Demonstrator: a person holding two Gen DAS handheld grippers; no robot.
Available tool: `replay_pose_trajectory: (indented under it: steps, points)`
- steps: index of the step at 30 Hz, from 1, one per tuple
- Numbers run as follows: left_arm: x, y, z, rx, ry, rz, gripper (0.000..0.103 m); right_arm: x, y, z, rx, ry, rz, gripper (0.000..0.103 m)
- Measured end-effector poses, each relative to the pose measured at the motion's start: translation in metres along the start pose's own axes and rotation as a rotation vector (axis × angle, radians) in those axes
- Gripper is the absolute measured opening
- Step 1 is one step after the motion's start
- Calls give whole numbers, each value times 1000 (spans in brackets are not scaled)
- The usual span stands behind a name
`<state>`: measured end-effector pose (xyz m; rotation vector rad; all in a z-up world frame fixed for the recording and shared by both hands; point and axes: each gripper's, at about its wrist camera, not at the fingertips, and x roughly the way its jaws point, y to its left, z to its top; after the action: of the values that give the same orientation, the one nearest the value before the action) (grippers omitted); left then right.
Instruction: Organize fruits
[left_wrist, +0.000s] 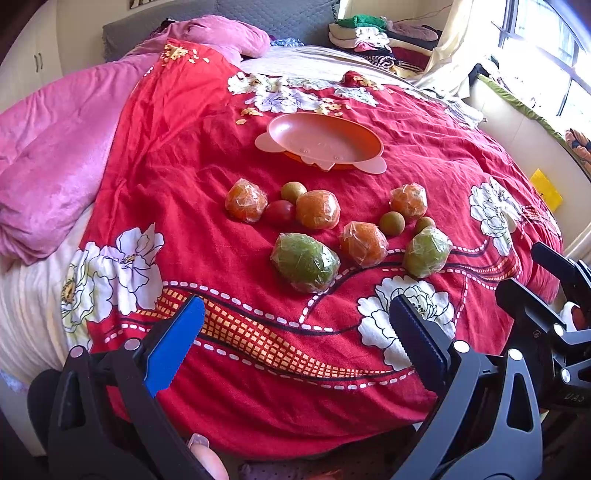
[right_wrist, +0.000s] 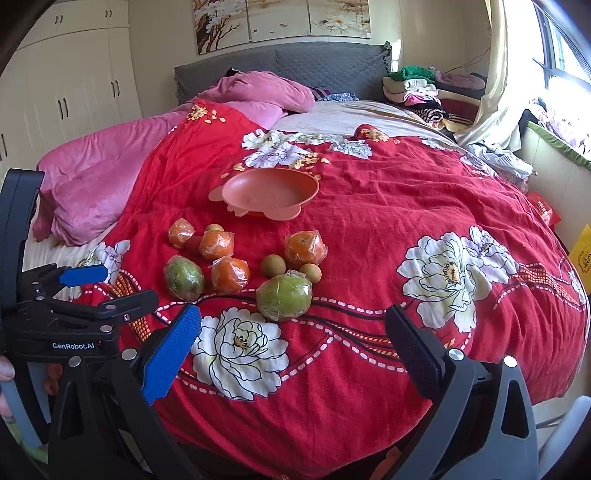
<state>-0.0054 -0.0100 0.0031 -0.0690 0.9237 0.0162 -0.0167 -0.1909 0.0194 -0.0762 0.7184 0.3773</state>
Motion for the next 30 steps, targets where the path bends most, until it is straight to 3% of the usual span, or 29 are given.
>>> replay_pose_trajectory:
  steps: [30]
  points:
    - [-1,2,1,-5,-11,8,94,5,2,-3,0,10,9,99]
